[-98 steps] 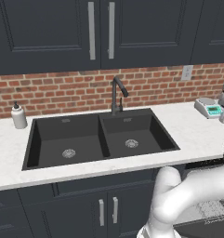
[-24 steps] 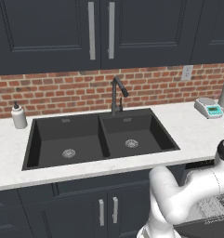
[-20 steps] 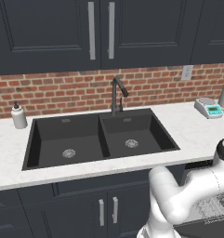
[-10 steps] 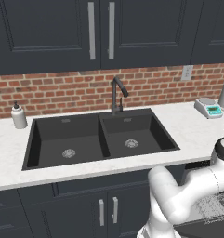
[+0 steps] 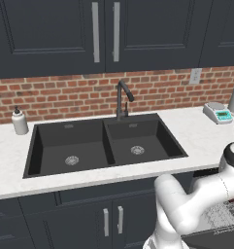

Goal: Pick up the cup and bowl from the counter, place them in the dishwasher, and close the dishwasher door.

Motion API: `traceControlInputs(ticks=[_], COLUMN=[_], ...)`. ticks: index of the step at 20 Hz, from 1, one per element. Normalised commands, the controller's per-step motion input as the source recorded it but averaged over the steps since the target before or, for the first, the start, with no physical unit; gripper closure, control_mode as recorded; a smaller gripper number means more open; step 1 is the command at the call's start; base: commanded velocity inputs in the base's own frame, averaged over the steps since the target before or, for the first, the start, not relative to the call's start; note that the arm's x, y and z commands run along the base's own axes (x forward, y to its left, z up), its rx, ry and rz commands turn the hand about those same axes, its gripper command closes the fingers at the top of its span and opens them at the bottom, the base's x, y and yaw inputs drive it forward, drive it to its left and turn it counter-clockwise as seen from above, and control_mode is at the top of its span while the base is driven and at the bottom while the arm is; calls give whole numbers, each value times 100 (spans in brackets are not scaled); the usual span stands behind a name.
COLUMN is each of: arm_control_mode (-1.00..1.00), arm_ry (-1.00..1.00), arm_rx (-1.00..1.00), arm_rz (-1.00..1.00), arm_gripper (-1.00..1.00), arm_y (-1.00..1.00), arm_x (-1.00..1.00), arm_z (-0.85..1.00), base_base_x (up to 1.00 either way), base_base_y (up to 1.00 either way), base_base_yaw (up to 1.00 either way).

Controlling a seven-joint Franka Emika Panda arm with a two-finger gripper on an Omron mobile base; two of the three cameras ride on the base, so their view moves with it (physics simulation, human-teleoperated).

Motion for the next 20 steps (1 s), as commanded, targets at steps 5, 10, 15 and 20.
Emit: traceControlInputs(ticks=[5, 10, 15, 20], arm_control_mode=[-100, -100, -100, -100], arm_ry=[-5, -14, -17, -11], arm_rx=[0, 2, 1, 0], arm_rz=[25, 32, 38, 35], arm_gripper=[100, 100, 100, 100], arm_y=[35, 58, 71, 50], arm_x=[-27, -43, -70, -83], arm_z=[0, 2, 5, 15], base_base_x=[0, 0, 0, 0], base_base_y=[0, 0, 0, 0], base_base_yaw=[0, 0, 0, 0])
